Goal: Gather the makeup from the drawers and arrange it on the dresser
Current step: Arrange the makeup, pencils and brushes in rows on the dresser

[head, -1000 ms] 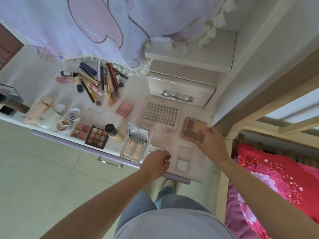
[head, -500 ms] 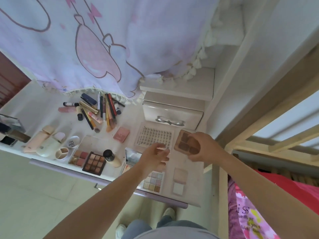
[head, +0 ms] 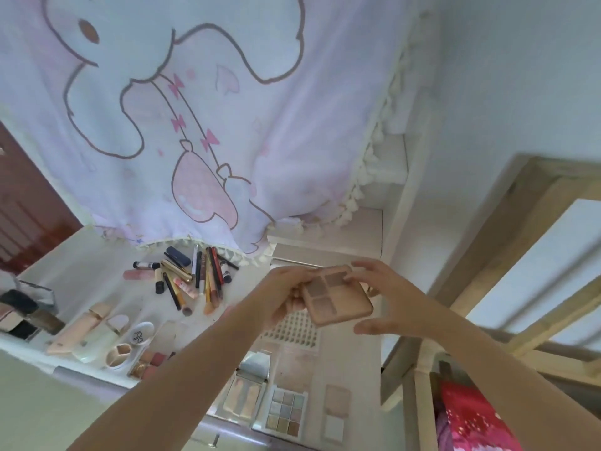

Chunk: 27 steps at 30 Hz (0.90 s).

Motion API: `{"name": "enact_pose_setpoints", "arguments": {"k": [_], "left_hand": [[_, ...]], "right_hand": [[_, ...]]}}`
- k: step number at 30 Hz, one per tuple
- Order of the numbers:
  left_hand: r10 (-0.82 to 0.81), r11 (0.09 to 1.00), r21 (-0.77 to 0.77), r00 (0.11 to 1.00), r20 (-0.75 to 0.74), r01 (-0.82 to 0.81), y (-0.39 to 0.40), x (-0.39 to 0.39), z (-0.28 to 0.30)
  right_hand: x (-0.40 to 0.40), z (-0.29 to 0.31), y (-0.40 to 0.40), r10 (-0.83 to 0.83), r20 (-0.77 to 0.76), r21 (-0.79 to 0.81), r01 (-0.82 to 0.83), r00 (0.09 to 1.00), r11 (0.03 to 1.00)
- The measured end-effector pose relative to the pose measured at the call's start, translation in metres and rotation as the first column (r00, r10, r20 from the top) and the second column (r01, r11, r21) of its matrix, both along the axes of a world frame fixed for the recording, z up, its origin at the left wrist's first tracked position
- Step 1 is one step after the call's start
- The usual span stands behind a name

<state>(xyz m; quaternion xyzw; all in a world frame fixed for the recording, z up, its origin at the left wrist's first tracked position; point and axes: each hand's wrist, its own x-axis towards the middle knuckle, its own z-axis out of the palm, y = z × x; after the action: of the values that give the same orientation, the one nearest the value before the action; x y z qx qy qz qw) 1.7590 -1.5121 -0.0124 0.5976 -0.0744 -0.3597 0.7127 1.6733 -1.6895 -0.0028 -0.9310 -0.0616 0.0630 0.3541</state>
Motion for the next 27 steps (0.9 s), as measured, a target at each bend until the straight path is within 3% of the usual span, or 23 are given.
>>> {"name": "enact_pose_setpoints", "arguments": {"k": [5,10,12,19,27], "left_hand": [[-0.012,1.000,-0.028,0.996,0.085,0.014,0.005,0.003,0.032],[-0.101,0.976,-0.168,0.972,0.210,0.138,0.018,-0.003,0.033],[-0.155,0.970,-0.141,0.948,0.279,0.200,0.022,-0.006,0.030],[-0.004,0.986,-0.154,0.940,0.341,0.060,0.017,-0.018,0.024],[0.022,0.995,-0.103,0.972,0.233,0.002,0.005,-0.022,0.005]], "right_hand": [[0.006,0.026,0.007,0.017,0.040,0.208,-0.025,0.999,0.978],[0.011,0.027,0.014,-0.180,0.097,0.357,0.135,0.979,0.924],[0.009,0.025,0.017,-0.192,0.084,0.346,0.152,0.978,0.926],[0.000,0.021,0.026,-0.278,0.056,0.399,0.233,0.959,0.887],[-0.012,0.015,0.025,-0.363,0.023,0.378,0.328,0.932,0.866]]}}
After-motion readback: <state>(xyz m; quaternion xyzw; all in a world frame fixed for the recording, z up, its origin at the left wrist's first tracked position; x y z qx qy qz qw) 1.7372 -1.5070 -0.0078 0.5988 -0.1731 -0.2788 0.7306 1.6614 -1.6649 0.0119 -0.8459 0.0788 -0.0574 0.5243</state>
